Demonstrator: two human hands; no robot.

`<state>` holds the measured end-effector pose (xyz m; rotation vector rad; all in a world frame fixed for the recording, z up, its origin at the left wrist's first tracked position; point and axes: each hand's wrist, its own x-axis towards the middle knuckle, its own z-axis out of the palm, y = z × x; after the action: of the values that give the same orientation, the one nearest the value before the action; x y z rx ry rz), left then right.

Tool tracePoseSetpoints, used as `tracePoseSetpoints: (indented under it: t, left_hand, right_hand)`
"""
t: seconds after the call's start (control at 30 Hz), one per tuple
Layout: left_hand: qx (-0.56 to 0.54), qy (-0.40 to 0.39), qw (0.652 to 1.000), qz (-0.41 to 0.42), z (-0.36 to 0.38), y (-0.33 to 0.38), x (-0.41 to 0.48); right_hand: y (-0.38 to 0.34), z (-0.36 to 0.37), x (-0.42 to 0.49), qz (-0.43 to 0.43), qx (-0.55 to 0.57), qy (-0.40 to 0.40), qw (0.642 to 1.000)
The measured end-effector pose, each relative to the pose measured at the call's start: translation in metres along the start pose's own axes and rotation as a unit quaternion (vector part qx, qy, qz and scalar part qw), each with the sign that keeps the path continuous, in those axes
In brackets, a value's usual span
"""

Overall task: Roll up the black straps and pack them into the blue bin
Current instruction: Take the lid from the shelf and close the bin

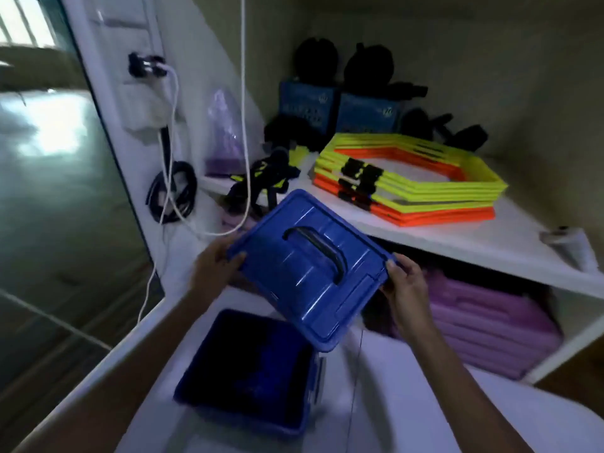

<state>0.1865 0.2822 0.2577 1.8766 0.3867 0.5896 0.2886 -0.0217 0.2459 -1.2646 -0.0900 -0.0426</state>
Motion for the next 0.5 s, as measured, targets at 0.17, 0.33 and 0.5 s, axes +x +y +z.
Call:
tracePoseSetpoints:
  t: [0.17,0.33,0.5]
  left_hand:
    - [0.103,0.035,0.989,-0.099,-0.022,-0.096,-0.081]
    - [0.182,0.130,0.969,-0.109,-0.031,-0.138,-0.143]
    - [0.160,0.118,0.971,-0.134,-0.026,-0.153,-0.160]
  right_hand:
    - [0.095,0.008,-0.039,0.052,-0.165,0.023,0.985]
    - [0.132,0.024,-0.081,0.053,-0.277,-0.088,0.955]
    - [0.160,0.018,-0.081,0.081,-0.368,-0.122,0.918]
